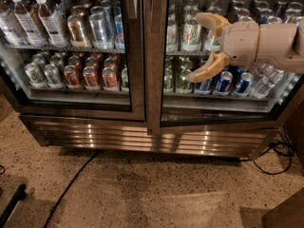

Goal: Open right fridge door

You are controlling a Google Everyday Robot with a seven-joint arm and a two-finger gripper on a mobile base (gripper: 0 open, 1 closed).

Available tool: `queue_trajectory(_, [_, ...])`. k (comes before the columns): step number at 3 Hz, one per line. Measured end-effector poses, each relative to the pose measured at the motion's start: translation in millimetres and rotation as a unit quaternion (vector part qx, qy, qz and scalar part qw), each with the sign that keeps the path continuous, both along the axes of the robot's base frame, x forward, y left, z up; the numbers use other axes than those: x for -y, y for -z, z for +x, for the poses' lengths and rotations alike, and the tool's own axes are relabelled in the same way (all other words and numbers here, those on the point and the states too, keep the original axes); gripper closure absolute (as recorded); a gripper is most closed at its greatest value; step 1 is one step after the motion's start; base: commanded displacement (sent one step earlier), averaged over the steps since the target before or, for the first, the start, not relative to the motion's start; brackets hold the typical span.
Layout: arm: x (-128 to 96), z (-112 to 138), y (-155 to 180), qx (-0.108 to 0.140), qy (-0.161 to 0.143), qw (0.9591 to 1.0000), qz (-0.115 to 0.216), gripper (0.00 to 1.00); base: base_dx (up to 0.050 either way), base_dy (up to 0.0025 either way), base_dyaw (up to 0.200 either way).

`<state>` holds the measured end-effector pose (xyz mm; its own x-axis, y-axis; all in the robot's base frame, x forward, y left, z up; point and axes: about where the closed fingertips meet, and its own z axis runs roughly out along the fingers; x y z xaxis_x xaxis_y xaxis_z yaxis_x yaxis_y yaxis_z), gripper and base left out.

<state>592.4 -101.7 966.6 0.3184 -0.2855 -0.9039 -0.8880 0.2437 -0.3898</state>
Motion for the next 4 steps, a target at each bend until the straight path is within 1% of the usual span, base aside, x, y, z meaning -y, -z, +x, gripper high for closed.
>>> queue_trajectory(1, [-17.3, -26.3, 19.6, -0.003, -0.013, 0.9997, -0.021, 0.00, 0.000, 0.00000, 0.000])
queue_trajectory(2, [-27.0, -41.5, 31.7, 0.000, -0.011, 0.9990, -0.044, 0.00, 0.000, 0.00000, 0.000])
queue_trajectory(3, [-27.4, -52.3, 42.7, 0.002, 0.001, 0.9981, -0.062, 0.00, 0.000, 0.00000, 0.000])
queue_trajectory(4, [-22.1, -60.2, 70.7, -0.003, 0.044, 0.9890, -0.141, 0.00, 0.000, 0.00000, 0.000])
